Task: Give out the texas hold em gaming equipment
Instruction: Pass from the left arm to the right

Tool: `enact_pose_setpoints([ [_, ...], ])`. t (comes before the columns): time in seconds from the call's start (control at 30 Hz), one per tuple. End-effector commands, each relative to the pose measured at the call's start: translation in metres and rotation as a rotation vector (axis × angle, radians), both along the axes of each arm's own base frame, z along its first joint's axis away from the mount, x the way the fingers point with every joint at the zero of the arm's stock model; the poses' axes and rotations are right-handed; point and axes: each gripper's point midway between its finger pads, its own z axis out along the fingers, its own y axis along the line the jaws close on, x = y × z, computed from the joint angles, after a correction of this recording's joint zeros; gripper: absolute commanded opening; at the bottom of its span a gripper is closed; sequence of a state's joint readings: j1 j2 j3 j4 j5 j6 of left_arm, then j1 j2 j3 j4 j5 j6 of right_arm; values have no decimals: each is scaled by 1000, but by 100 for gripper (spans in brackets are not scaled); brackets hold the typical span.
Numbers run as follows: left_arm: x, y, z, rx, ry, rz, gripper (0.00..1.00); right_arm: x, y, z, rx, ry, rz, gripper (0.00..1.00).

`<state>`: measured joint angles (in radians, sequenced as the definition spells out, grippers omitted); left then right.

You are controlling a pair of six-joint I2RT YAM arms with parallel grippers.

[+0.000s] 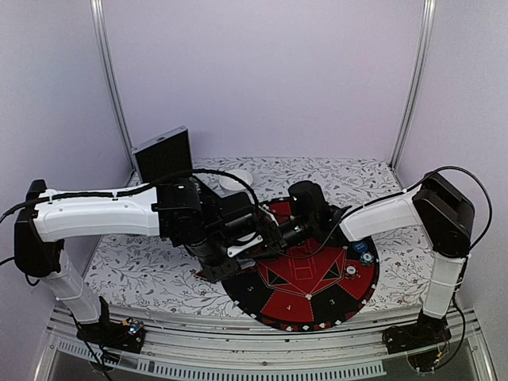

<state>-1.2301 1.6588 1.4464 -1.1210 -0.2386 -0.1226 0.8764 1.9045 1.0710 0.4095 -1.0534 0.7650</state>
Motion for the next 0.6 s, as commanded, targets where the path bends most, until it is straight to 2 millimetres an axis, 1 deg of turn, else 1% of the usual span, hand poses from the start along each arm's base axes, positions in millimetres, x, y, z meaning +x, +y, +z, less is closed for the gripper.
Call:
enact_pose_setpoints([
  [0.0,4,-9,17,-57,-54,-16,47,-9,8,1,21,13,50,44],
  [0.13,5,-9,16,-49,-61,-13,47,-12,9,1,25,17,67,30],
  [0.17,6,-8,15,-47,-63,-10,47,-13,9,2,24,19,70,23],
  [0.23,6,-7,16,-47,-68,-6,48,-15,7,4,32,18,82,6],
  [0.27,7,-6,17,-51,-73,0,50,-15,6,8,39,14,86,3],
  [0.3,8,-5,19,-59,-83,9,56,-14,4,11,47,8,88,3],
  [0.33,12,-4,22,-69,-102,22,64,-13,2,15,55,1,87,2],
  [0.4,21,-2,33,-113,-176,54,79,-9,-4,26,75,-19,78,2],
  [0.43,27,1,35,-135,-219,69,85,-8,-6,32,84,-28,76,2],
  [0.5,36,-1,51,-243,-303,85,94,-9,-9,47,109,-49,79,2],
  [0.53,37,-2,59,-313,-332,79,97,-10,-10,53,121,-56,85,2],
  [0.57,38,-7,72,-408,-359,68,98,-12,-11,58,130,-61,90,2],
])
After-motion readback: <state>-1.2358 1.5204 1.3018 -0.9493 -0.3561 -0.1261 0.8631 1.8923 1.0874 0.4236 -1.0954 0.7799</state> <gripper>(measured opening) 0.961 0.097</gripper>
